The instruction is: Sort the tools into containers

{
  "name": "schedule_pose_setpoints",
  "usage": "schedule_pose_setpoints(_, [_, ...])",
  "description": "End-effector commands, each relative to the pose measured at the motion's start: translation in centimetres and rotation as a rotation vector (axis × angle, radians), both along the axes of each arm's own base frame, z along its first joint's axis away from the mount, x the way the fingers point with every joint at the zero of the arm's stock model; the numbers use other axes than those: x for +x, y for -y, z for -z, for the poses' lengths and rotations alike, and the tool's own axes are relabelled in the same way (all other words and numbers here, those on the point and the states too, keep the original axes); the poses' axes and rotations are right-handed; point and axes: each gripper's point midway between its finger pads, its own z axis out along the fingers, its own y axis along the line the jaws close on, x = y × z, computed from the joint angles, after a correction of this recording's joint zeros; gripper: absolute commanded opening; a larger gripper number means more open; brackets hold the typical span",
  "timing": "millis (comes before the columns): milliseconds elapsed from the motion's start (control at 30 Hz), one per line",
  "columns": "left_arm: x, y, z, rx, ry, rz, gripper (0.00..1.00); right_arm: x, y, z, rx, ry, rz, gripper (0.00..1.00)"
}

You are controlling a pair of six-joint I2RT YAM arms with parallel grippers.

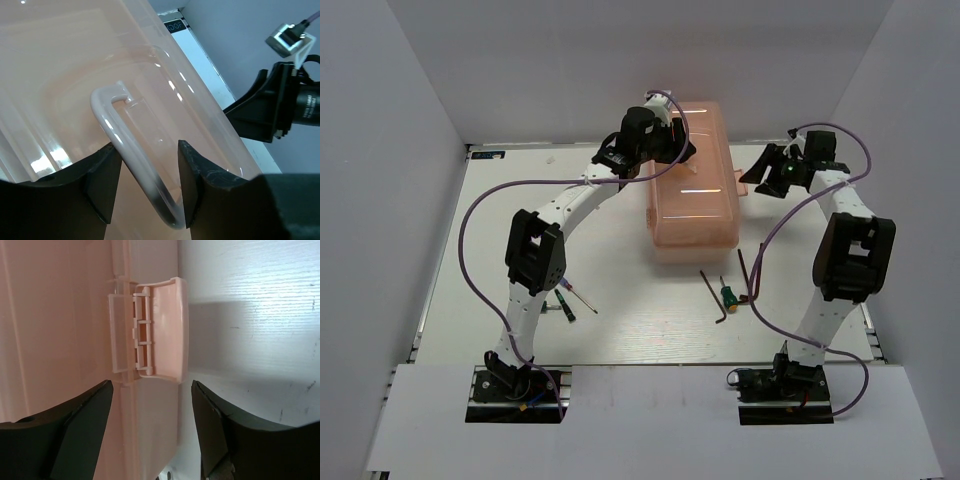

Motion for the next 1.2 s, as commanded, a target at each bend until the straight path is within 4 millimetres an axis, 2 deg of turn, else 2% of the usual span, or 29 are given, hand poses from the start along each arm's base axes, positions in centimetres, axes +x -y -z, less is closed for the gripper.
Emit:
schedule_pose_setpoints(0, [-0.3, 0.0, 1.4, 0.03, -0.044, 0.02, 0.59, 1.5, -0.1, 0.3, 0.024, 0.043, -0.048, 0.7])
schedule_pose_setpoints(100, [-0.5, 0.1, 1.4, 0.027, -0.046, 0.029, 0.57, 2.3, 0.0, 0.7, 0.041, 0.043, -0.048, 0.7])
schedule_pose_setpoints(133, [-0.5, 0.1, 1.4, 0.027, -0.046, 0.029, 0.57, 2.5, 0.0, 1.9, 0.043, 0.02, -0.047, 0.7])
schedule_pose_setpoints(167, [-0.5, 0.1, 1.4, 0.027, -0.046, 0.029, 0.56, 2.9, 0.0, 1.6, 0.045, 0.027, -0.048, 0.7])
schedule_pose_setpoints(200, [-0.5, 0.1, 1.4, 0.027, -0.046, 0.029, 0.56, 3.1, 0.1, 2.7, 0.055, 0.002, -0.04, 0.69])
schedule_pose_setpoints(233, [-0.5, 0.1, 1.4, 0.027, -0.046, 0.029, 0.54, 3.4, 0.0, 2.6, 0.061, 0.006, -0.047, 0.69])
schedule_pose_setpoints(267, [-0.5, 0.3, 1.9, 0.03, -0.055, 0.039, 0.52, 3.5, -0.3, 3.1, 0.073, -0.005, -0.054, 0.66])
schedule_pose_setpoints(333, [-0.5, 0.3, 1.4, 0.024, -0.046, 0.039, 0.5, 3.8, -0.4, 3.4, 0.095, 0.001, -0.058, 0.62])
schedule_pose_setpoints(567, [-0.5, 0.5, 1.0, 0.02, -0.046, 0.049, 0.4, 4.8, -1.1, 3.5, 0.183, 0.064, -0.087, 0.34])
schedule_pose_setpoints(600, [-0.5, 0.5, 0.7, 0.019, -0.044, 0.049, 0.38, 4.6, -1.3, 3.5, 0.195, 0.063, -0.097, 0.26])
schedule_pose_setpoints(667, [-0.4, 0.6, 1.2, 0.024, -0.052, 0.049, 0.3, 4.6, -1.5, 3.4, 0.231, 0.074, -0.122, 0.16])
schedule_pose_setpoints(700, [-0.3, 0.7, 0.7, 0.012, -0.049, 0.047, 0.28, 4.6, -1.6, 3.4, 0.24, 0.071, -0.129, 0.08])
schedule_pose_setpoints(767, [-0.5, 0.6, 0.8, 0.018, -0.06, 0.047, 0.21, 4.6, -1.5, 3.6, 0.239, 0.079, -0.132, 0.02])
schedule_pose_setpoints(800, [-0.1, 0.6, 0.3, 0.014, -0.047, 0.037, 0.15, 4.5, -1.5, 3.6, 0.234, 0.079, -0.136, 0.0])
schedule_pose_setpoints(867, [0.0, 0.4, 0.0, 0.021, -0.051, 0.025, 0.1, 4.5, -1.3, 3.6, 0.214, 0.088, -0.138, 0.0])
schedule_pose_setpoints(1000, [0.5, -0.2, -2.0, 0.021, -0.027, -0.019, 0.0, 4.8, 0.2, 4.3, 0.112, 0.077, -0.09, 0.0])
schedule_pose_setpoints(1167, [0.9, -1.2, -4.3, 0.034, 0.015, -0.069, 0.0, 5.5, 1.7, 4.6, 0.069, 0.068, -0.049, 0.0])
